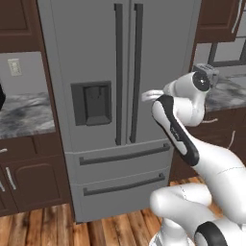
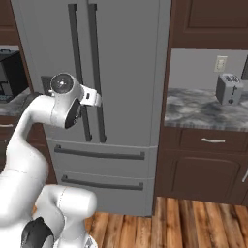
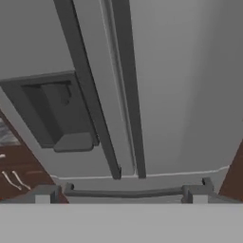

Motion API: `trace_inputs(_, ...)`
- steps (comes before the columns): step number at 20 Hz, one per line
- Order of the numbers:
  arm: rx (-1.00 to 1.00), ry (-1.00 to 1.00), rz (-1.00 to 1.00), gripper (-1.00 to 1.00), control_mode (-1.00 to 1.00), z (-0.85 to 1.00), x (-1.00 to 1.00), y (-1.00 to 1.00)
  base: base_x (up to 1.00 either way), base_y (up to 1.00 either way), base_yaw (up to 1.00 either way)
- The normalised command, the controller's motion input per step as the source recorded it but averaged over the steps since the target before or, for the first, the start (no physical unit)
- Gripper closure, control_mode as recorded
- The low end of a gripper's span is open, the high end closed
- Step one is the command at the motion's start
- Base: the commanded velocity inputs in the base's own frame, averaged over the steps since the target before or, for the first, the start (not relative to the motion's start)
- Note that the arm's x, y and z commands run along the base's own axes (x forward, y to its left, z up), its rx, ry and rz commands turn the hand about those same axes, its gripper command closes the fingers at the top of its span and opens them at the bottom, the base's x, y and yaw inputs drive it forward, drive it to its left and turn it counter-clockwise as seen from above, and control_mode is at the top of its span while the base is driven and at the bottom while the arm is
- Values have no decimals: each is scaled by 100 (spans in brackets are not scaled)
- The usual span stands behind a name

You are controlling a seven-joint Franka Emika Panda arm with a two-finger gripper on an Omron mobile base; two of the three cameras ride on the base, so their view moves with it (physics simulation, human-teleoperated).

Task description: Move the hot dog bun to the plate on the dining table and place the condiment next to that plate. Then navigate to the fridge and take the sausage and place it on the plate as well.

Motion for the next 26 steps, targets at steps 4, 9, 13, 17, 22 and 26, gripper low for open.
trace_inputs(4,0,5,0,-100,-100,1,100,0,0,0,0)
trace_inputs(9,0,-1,0,-100,-100,0,95,0,0,0,0)
trace_inputs(13,0,-6,0,-100,-100,0,78,0,0,0,0)
trace_inputs(17,1,-6,0,-100,-100,0,82,1,0,0,0)
trace_inputs(22,0,-5,0,-100,-100,-4,74,11,0,0,0)
trace_inputs(26,0,-4,0,-100,-100,-5,66,8,0,0,0)
